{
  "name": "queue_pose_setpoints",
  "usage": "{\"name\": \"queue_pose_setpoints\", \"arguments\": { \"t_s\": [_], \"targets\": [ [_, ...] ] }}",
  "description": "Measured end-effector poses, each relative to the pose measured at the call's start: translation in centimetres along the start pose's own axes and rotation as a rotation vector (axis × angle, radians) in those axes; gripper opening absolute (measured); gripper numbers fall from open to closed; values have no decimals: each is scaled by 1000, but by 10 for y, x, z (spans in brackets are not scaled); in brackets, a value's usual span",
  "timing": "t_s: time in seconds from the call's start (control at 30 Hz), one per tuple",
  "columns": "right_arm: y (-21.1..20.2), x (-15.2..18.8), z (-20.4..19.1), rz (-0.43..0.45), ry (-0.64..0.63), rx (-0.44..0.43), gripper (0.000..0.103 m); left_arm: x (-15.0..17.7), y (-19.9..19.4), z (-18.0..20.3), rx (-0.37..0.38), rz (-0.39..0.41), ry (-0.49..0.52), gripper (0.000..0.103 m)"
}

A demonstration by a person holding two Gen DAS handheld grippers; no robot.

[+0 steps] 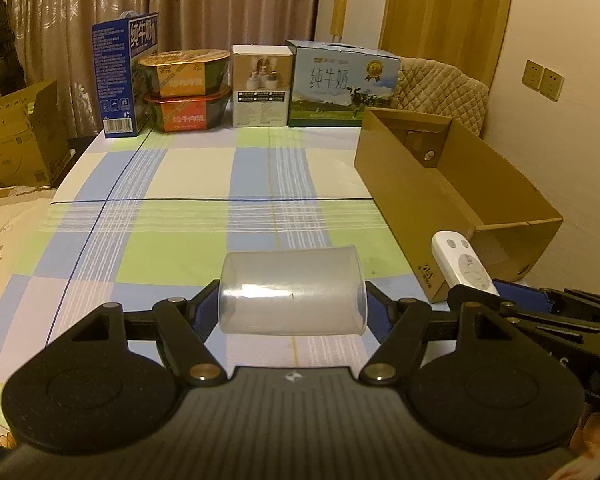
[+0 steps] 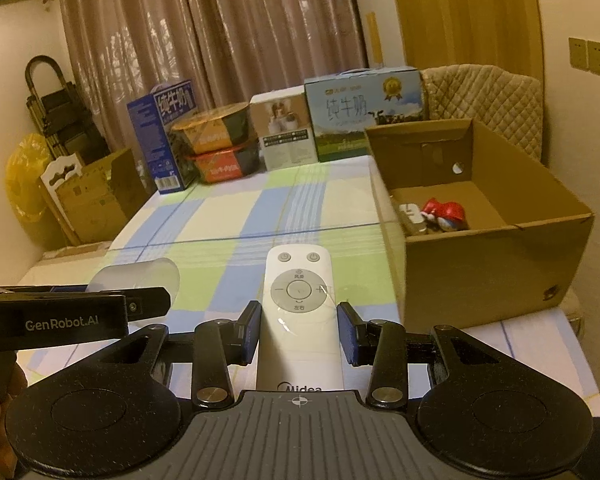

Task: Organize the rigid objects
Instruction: 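Lift and carry the remote and clear cup with both tools over the box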

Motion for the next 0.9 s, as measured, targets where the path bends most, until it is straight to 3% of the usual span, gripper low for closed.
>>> {"name": "queue_pose_setpoints", "arguments": {
  "t_s": [0.9],
  "targets": [
    [-53,-24,46,94,44,94,37,-13,-15,43,78,30,58,68]
  ]
}}
Point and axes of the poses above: each gripper's, at about its wrist camera, not at the fingertips, and y roughly the way its jaws point, z to its right, x to its underside, the point moved 3 cm from there along y, roughly the way its jaws point
